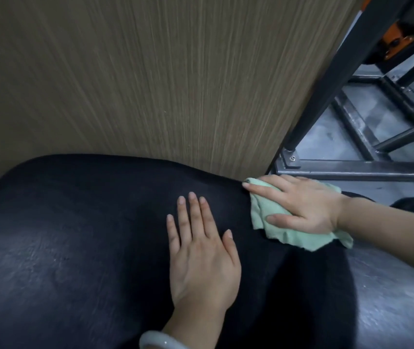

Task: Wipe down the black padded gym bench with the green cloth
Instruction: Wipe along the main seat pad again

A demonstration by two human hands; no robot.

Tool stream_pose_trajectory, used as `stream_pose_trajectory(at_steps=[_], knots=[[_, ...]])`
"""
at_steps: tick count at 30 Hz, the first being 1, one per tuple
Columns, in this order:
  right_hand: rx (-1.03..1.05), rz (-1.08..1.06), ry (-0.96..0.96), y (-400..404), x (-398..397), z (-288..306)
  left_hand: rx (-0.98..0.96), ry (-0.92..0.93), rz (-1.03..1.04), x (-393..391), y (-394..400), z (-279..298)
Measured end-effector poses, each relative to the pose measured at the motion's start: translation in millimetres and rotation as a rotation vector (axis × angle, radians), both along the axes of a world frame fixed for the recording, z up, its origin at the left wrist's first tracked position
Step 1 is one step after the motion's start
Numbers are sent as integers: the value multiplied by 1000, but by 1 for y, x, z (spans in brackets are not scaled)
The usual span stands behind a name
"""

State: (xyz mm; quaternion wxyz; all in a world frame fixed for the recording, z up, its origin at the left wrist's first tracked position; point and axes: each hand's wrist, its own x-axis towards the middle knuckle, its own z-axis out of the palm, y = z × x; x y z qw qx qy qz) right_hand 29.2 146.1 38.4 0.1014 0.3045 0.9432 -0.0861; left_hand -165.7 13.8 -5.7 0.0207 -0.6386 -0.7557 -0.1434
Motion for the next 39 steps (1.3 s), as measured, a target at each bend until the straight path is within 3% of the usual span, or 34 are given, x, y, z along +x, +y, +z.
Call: stream_pose_trajectory(at_steps=[5,14,23,31,39], knots=[[13,2,66,4,-29,-4,-10,8,-7,-1,0,1],[71,-13,-27,-4,58,3,-15,-1,1,0,0,-1],[102,-17,32,-2,-6,-7,-27,27,-15,-1,0,0],[132,33,-67,-18,65,3,-14,25,-14,-2,0,-2],[107,130,27,8,-6,-6,-36,41,-15,0,1,0]])
